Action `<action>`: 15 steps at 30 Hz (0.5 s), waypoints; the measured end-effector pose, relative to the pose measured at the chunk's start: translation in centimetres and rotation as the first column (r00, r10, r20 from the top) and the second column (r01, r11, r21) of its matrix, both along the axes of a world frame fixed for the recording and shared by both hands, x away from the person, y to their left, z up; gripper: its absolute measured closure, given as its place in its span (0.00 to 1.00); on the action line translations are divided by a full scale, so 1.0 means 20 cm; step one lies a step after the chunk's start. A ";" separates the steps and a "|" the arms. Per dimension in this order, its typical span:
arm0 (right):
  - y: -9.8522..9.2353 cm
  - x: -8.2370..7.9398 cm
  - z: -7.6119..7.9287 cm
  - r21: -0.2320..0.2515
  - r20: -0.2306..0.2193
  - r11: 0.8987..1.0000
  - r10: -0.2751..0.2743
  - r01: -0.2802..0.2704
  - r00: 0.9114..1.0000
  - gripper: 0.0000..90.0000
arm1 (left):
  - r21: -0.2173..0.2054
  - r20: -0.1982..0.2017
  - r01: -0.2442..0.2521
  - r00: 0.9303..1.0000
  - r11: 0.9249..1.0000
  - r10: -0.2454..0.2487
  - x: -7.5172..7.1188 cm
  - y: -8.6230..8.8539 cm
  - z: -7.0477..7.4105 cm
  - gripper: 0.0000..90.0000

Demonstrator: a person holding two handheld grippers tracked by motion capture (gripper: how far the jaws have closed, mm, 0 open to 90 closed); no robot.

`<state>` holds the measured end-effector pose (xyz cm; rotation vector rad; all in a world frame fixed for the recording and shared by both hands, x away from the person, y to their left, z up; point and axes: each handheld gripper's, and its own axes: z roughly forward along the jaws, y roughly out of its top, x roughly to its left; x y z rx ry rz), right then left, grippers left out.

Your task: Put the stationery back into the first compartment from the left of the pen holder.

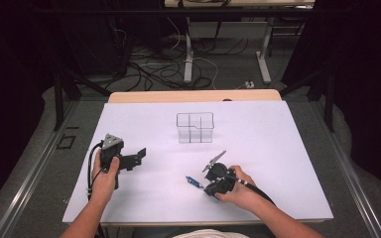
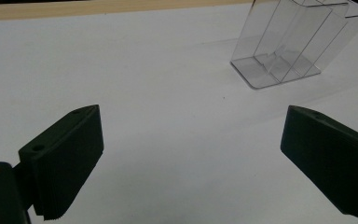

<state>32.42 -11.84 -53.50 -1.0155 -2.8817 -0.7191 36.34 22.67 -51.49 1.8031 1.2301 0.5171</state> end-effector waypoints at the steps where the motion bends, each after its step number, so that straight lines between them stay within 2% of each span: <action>1: 0.00 0.00 0.00 -0.001 0.003 1.000 0.003 -0.003 1.000 0.88 | -0.001 0.000 0.000 1.000 1.000 0.000 0.00 0.00 0.00 0.06; 4: 0.00 0.00 0.01 -0.006 0.014 1.000 0.011 -0.011 1.000 0.89 | -0.001 0.000 0.000 1.000 1.000 0.000 0.00 0.00 0.00 0.06; 7: 0.00 0.00 0.02 0.009 0.018 1.000 0.008 -0.008 1.000 0.88 | -0.002 0.000 0.001 1.000 1.000 -0.001 0.00 0.00 0.00 0.06; 15: -0.01 0.01 0.05 0.001 0.084 1.000 0.019 -0.019 0.996 0.89 | 0.009 -0.012 0.008 1.000 1.000 -0.007 0.00 -0.01 0.00 0.06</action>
